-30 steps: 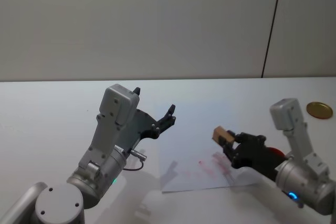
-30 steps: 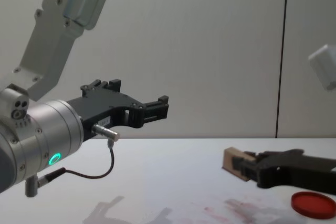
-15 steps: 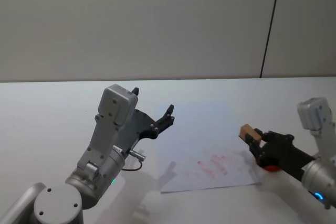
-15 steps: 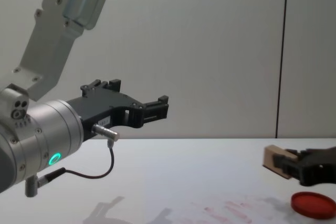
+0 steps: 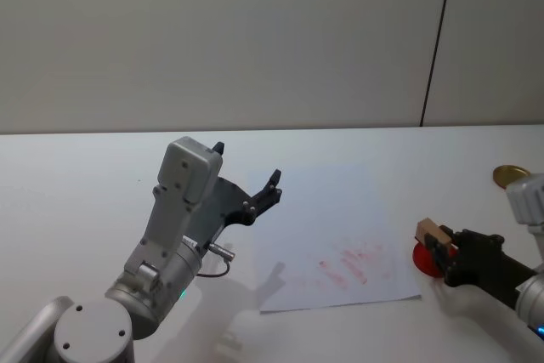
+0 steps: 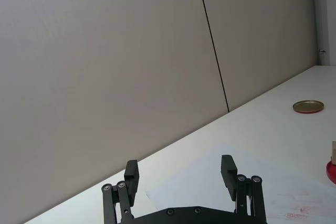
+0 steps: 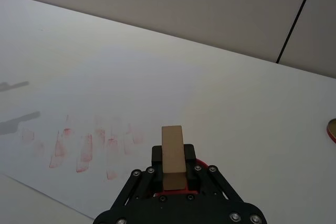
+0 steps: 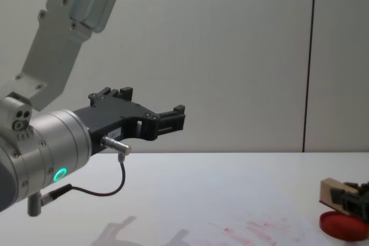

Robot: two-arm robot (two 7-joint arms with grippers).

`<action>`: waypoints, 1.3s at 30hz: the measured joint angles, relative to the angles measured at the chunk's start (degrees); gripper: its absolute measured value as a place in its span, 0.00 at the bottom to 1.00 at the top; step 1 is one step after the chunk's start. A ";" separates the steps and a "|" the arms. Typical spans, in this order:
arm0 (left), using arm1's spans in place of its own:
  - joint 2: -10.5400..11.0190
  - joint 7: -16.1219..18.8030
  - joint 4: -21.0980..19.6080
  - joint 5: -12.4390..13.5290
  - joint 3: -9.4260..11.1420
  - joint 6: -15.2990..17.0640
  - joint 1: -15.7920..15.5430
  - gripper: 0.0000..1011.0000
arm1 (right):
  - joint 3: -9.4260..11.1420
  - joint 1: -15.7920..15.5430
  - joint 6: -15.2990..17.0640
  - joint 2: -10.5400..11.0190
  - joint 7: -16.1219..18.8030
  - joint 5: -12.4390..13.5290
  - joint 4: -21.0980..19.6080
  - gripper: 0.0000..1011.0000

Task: Use the one hand to pick up the stamp and affix it onto the A4 paper.

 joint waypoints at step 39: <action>0.00 0.00 0.00 0.00 0.00 0.00 0.00 0.98 | 0.50 -0.77 0.72 0.67 -0.97 1.92 0.99 0.77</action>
